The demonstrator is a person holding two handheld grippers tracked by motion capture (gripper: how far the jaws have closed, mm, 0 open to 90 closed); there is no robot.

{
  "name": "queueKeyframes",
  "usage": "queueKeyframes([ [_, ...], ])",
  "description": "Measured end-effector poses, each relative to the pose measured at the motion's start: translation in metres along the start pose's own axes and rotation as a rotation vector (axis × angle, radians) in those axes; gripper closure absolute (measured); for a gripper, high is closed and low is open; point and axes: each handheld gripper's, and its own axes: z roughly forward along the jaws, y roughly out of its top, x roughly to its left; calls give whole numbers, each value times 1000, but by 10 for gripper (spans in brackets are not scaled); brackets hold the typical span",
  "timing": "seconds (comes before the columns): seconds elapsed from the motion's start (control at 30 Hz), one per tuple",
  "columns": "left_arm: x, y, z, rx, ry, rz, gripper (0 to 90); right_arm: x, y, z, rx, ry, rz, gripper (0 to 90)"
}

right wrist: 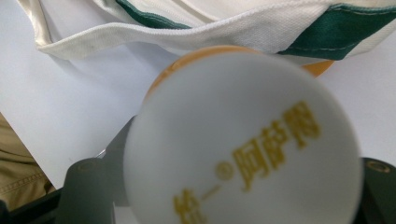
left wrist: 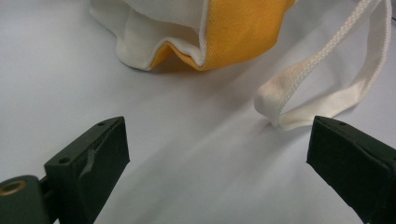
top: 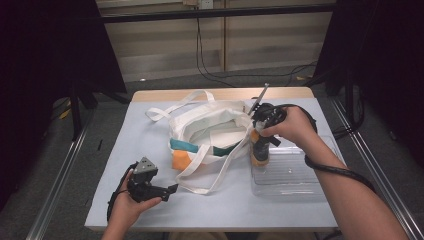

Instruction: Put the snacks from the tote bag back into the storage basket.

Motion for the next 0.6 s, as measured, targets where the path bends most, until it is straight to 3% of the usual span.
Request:
queueKeyframes([
  [0.43, 0, 0, 0, 0, 0, 0, 54, 0, -1, 5, 2, 2, 4, 306],
  [0.47, 2, 0, -1, 13, 2, 22, 54, 0, -1, 5, 7, -5, 1, 306],
  [0.6, 2, 0, -1, 13, 0, 21, 54, 0, -2, 7, 4, 8, 1, 306],
])
